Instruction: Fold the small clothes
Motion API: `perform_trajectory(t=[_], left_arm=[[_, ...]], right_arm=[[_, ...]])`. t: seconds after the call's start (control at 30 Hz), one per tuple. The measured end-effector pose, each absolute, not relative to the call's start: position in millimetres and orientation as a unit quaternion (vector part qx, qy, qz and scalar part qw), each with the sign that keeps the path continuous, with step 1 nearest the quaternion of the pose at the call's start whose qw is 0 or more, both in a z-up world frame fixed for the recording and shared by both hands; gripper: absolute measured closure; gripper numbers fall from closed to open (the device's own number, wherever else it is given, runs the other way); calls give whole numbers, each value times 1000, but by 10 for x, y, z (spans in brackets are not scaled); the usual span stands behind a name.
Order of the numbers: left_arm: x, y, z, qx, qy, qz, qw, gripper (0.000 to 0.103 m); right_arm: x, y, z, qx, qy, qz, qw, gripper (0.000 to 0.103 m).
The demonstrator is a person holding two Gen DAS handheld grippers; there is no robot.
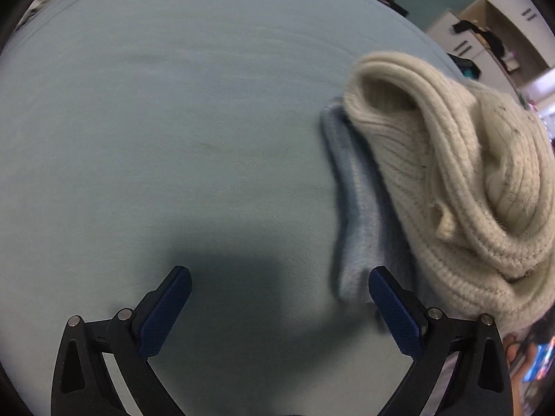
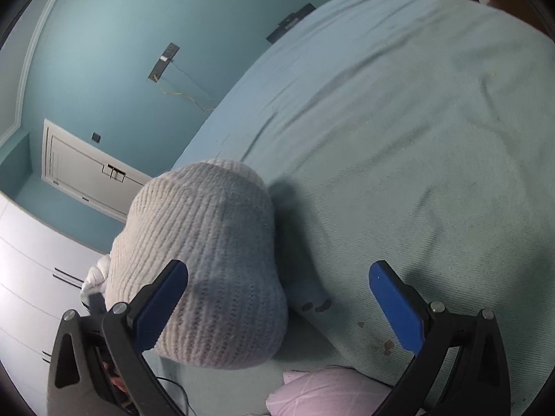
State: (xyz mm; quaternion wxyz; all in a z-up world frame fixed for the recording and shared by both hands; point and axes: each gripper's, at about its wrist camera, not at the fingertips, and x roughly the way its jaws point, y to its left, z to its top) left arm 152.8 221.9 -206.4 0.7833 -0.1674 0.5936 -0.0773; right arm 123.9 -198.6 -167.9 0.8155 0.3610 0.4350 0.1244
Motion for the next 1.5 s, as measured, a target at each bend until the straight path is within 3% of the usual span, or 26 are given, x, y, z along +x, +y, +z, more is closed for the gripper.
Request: perform_trajectory(t=[0.3, 0.47, 0.5, 0.53, 0.57, 0.6, 0.63, 0.8, 0.83, 0.9, 0.93, 0.97, 1.17, 1.3, 1.5], left_arm=[[1749, 2110, -2172, -260, 546, -150, 782, 0], [1917, 1893, -2180, -195, 547, -153, 800, 1], [1871, 1836, -2157, -178, 548, -156, 802, 6], [1862, 1776, -2137, -161, 548, -173, 802, 25], [1831, 1721, -2117, -160, 549, -189, 798, 54], [1828, 1685, -2108, -169, 550, -208, 791, 66], [1827, 1641, -2083, -169, 550, -212, 790, 71], [1771, 1518, -1973, -136, 552, -169, 805, 69], [1714, 1534, -1945, -130, 555, -151, 808, 64], [1668, 1614, -1945, -128, 563, -125, 807, 36], [1623, 1681, -1938, -138, 558, -116, 810, 13], [1569, 1754, -1923, -152, 548, -113, 815, 0], [1682, 1808, -2196, -171, 584, -137, 782, 0], [1779, 1542, -2181, -123, 569, -140, 801, 0], [1887, 1341, -2141, -115, 580, -158, 791, 1]], right_arm=[[1229, -2010, -1677, 374, 436, 134, 807, 1], [1269, -2097, -1689, 423, 432, 155, 782, 1], [1277, -2121, -1675, 431, 429, 157, 779, 1], [1287, -2148, -1660, 442, 425, 164, 773, 1], [1309, -2165, -1653, 454, 424, 176, 764, 1], [1357, -2168, -1657, 464, 427, 191, 752, 1], [1398, -2160, -1663, 467, 433, 200, 744, 1], [1592, -2111, -1705, 472, 464, 236, 712, 1], [1583, -2125, -1700, 474, 461, 236, 712, 1], [1531, -2152, -1700, 482, 454, 240, 710, 1], [1512, -2146, -1710, 484, 452, 243, 709, 1], [1493, -2132, -1724, 482, 453, 245, 709, 1], [1535, -1961, -1813, 458, 474, 243, 712, 1], [1579, -2008, -1817, 468, 471, 250, 705, 1], [1712, -2041, -2062, 520, 493, 282, 638, 1]])
